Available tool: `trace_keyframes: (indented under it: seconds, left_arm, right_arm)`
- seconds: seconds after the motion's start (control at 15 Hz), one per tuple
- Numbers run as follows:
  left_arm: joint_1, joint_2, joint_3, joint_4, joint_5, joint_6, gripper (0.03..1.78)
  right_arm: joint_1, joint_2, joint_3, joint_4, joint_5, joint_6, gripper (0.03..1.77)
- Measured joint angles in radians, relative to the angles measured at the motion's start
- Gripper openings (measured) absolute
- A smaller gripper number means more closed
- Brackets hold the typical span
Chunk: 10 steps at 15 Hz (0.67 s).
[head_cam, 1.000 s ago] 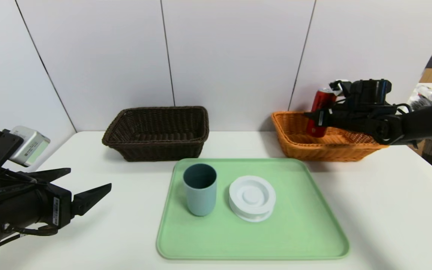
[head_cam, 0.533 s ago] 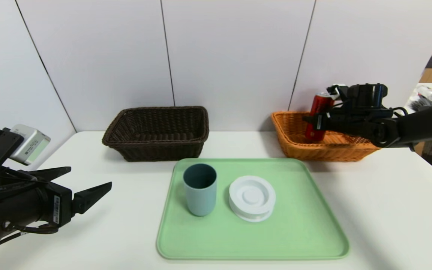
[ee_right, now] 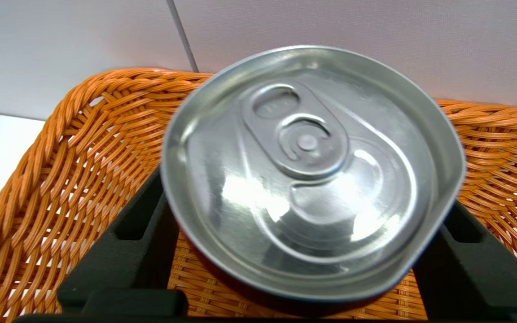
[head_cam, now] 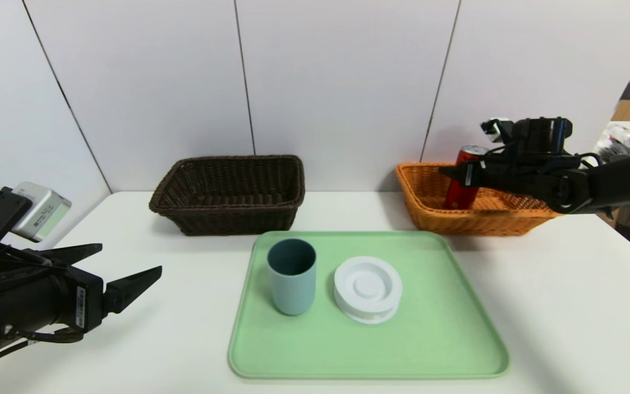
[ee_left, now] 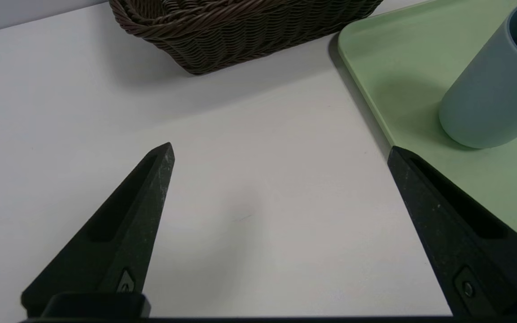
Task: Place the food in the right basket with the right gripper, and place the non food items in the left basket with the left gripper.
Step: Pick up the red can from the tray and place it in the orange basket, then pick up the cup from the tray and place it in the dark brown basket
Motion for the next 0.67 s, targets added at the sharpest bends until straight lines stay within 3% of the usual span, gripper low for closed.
trace_keyframes:
  seconds: [0.33,0.67]
  left_arm:
    - [0.001,-0.008,-0.025,0.001,0.017,0.000,1.69]
    - [0.000,-0.019,-0.031,0.003,0.020,0.001,1.69]
  right_arm:
    - [0.004,-0.094,0.029,0.012,-0.005,-0.005,1.57]
    - [0.010,-0.311,0.037,0.066,-0.011,-0.031,1.64]
